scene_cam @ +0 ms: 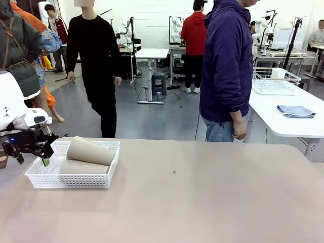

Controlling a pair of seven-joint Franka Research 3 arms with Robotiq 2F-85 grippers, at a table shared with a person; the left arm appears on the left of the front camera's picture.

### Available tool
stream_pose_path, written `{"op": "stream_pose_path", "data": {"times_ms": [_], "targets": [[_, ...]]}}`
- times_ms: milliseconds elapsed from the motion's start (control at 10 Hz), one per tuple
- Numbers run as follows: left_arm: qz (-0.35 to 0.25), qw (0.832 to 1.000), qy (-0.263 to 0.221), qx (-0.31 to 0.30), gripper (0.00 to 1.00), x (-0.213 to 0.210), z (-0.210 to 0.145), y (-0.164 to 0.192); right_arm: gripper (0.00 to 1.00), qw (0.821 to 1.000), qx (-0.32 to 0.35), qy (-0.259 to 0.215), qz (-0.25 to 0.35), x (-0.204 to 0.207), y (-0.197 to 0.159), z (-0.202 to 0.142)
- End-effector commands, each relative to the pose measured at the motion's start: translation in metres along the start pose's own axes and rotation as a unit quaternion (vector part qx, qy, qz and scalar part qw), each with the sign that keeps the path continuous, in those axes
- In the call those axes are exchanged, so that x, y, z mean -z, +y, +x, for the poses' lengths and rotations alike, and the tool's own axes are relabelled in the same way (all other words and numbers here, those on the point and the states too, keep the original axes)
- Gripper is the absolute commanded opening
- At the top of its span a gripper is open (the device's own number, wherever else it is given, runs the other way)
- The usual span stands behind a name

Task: Clean and organize the cups into the basket.
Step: Move the Organizing basket back to the left side of the table.

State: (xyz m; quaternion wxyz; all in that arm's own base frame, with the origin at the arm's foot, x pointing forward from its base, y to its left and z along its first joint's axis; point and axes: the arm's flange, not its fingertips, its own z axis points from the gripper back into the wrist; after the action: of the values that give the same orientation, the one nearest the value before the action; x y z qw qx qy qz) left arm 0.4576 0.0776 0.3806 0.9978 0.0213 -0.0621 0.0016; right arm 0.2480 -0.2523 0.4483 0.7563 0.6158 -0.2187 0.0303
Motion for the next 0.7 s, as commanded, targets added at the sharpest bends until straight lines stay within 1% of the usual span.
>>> {"op": "stream_pose_path", "data": {"times_ms": [0,100,300,400,500,600], "targets": [[0.022,1.000,0.007,-0.018,1.00,-0.052,-0.029,0.001,1.00,1.000,0.003,0.007,0.001,0.001,0.001,-0.003],[0.026,1.000,-0.010,-0.007,1.00,-0.080,-0.060,0.000,1.00,1.000,0.003,0.007,0.001,0.001,0.001,-0.003],[0.022,0.997,-0.080,-0.004,1.00,-0.124,-0.123,0.000,1.00,1.000,0.003,0.007,0.001,0.001,0.001,-0.003],[0.011,0.995,-0.097,0.011,1.00,-0.135,-0.145,0.003,1.00,1.000,0.003,0.007,0.001,0.001,0.001,-0.003],[-0.007,0.994,-0.104,0.021,1.00,-0.138,-0.163,0.009,1.00,1.000,0.003,0.007,0.001,0.001,0.001,-0.003],[-0.021,0.995,-0.099,0.027,1.00,-0.137,-0.176,0.015,1.00,1.000,0.003,0.007,0.001,0.001,0.001,-0.003]]}}
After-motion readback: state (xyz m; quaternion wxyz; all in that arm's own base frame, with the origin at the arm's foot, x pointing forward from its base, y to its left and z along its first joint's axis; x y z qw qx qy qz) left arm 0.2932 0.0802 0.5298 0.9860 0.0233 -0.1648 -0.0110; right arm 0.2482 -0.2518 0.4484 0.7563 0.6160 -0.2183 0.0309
